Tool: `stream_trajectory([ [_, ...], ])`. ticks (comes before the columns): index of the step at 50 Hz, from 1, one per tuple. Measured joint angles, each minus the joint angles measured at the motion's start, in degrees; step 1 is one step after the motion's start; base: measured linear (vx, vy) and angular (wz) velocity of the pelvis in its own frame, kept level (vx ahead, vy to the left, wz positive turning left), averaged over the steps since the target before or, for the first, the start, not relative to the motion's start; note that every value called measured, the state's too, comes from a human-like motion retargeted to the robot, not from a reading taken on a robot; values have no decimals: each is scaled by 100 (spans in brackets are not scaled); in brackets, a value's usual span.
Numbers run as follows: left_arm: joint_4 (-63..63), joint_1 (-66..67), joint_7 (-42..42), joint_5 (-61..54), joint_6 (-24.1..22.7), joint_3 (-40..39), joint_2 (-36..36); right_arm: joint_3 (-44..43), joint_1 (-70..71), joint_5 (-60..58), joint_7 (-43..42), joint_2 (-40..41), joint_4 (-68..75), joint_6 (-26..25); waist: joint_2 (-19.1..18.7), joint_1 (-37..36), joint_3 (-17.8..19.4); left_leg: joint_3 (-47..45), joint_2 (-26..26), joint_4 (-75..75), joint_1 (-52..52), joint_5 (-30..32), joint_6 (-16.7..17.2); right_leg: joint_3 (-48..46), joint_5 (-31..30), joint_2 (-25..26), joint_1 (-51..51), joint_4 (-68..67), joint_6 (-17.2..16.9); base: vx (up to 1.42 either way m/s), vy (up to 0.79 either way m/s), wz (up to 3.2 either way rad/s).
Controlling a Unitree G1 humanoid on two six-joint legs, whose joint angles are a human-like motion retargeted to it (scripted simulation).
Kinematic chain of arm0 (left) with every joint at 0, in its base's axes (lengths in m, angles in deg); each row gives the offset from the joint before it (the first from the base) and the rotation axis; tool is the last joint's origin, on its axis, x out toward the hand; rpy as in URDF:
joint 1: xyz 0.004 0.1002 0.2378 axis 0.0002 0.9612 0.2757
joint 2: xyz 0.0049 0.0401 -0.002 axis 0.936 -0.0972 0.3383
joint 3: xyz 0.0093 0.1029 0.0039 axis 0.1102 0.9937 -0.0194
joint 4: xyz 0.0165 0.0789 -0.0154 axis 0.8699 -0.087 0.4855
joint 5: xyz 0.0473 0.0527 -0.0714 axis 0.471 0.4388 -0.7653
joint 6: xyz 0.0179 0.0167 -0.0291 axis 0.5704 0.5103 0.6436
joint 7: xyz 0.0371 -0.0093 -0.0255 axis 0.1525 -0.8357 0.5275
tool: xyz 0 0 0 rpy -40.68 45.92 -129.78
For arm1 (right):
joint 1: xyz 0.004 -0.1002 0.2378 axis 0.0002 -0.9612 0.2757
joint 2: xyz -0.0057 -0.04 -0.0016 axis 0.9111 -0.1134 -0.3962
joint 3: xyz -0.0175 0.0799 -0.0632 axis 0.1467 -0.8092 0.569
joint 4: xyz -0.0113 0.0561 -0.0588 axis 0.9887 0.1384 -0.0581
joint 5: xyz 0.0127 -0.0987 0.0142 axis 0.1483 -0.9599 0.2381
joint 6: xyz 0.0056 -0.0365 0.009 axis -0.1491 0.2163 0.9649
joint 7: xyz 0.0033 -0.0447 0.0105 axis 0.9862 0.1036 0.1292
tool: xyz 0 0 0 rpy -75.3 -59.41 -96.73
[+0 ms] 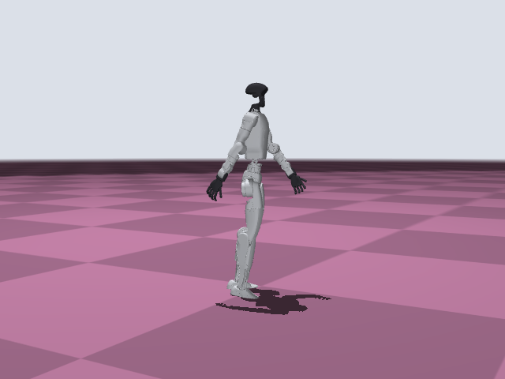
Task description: In place motions
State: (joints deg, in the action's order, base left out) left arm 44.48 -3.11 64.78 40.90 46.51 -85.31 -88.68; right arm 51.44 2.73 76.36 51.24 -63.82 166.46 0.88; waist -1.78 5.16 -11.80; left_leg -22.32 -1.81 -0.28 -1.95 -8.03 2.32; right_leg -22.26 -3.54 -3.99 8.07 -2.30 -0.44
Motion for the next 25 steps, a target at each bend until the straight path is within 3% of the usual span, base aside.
stream_trajectory([
  [6,773,655,131,338,39,24,30,364,745,69,162,139,0,41,-47,-67,-33,136,39,10,-74,12,-14,-127,23,-56,4,-5,-18,-1,3,16],
  [13,2233,1989,866,596,355,-468,228,1522,2498,-87,637,285,0,318,-2,-292,65,253,122,-77,48,59,-28,-247,15,-106,-113,10,-26,0,2,12],
  [18,2273,3479,956,665,403,-1030,581,1815,3607,-565,1012,510,-860,458,11,-357,115,269,144,-122,93,87,-16,-260,7,-120,-130,2,-60,0,0,0],
  [25,2226,4934,831,1063,605,-1610,1150,1924,4370,-180,1262,667,-2153,792,23,-431,193,314,114,-98,144,98,2,-300,16,-102,-212,3,-81,0,0,0],
])
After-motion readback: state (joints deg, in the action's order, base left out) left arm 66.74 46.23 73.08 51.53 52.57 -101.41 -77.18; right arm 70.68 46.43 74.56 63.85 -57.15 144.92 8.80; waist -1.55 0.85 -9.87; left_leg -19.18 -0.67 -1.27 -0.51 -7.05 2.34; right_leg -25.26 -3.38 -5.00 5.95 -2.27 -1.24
